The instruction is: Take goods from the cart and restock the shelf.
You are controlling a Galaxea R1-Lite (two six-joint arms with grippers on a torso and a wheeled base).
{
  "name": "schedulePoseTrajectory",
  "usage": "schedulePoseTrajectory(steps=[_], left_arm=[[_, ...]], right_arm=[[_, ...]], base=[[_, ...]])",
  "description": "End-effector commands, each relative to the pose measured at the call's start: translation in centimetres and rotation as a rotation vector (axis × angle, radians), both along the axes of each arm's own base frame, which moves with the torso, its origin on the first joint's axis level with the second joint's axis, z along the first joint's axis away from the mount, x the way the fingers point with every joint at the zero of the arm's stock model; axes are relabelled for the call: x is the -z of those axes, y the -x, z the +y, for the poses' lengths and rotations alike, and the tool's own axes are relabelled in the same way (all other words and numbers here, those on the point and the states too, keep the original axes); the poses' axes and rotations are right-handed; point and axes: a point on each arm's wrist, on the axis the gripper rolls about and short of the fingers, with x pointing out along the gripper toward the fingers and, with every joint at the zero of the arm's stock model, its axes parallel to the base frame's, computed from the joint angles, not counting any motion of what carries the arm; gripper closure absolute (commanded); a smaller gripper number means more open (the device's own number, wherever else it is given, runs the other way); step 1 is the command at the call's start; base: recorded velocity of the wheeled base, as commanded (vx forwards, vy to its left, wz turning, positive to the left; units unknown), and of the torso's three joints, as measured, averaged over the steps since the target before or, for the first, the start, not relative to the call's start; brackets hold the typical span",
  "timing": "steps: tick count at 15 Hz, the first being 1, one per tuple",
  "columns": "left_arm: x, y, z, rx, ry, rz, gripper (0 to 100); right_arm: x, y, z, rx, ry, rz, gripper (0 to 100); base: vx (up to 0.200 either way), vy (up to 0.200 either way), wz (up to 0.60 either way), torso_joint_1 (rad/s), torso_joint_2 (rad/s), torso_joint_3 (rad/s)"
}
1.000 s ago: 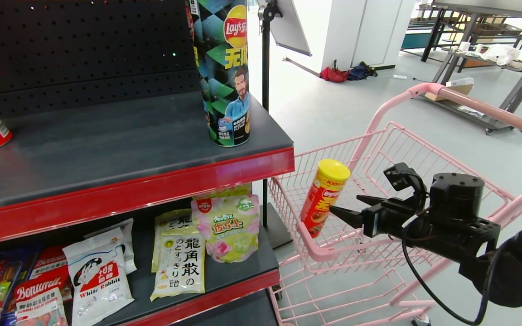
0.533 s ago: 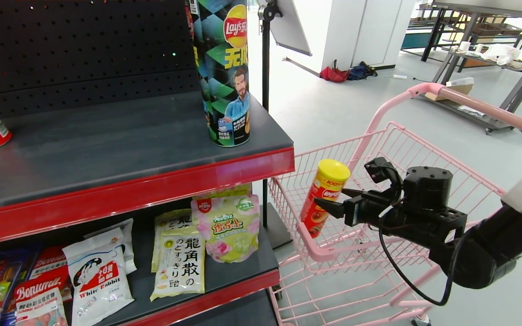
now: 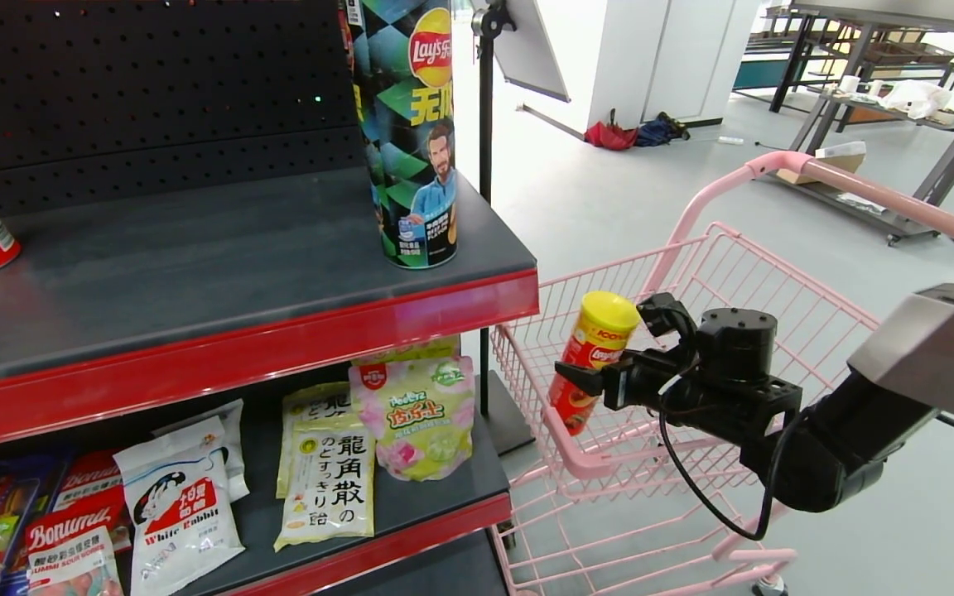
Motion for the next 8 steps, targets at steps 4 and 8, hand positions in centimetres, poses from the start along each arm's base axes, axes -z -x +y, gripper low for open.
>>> schedulePoseTrajectory(steps=[4, 8], left_arm=[[0.0, 0.0, 0.0, -0.002, 0.0, 0.001, 0], [0.0, 0.0, 0.0, -0.002, 0.002, 0.0, 0]], right_arm=[[0.6, -2.0, 0.7, 0.03, -0.004, -0.024, 0], [1.6, -2.4, 0.9, 0.049, 0.004, -0.016, 100]], base=[[0.0, 0.0, 0.0, 0.0, 0.0, 0.0], [0.0, 0.0, 0.0, 0.0, 0.0, 0.0]])
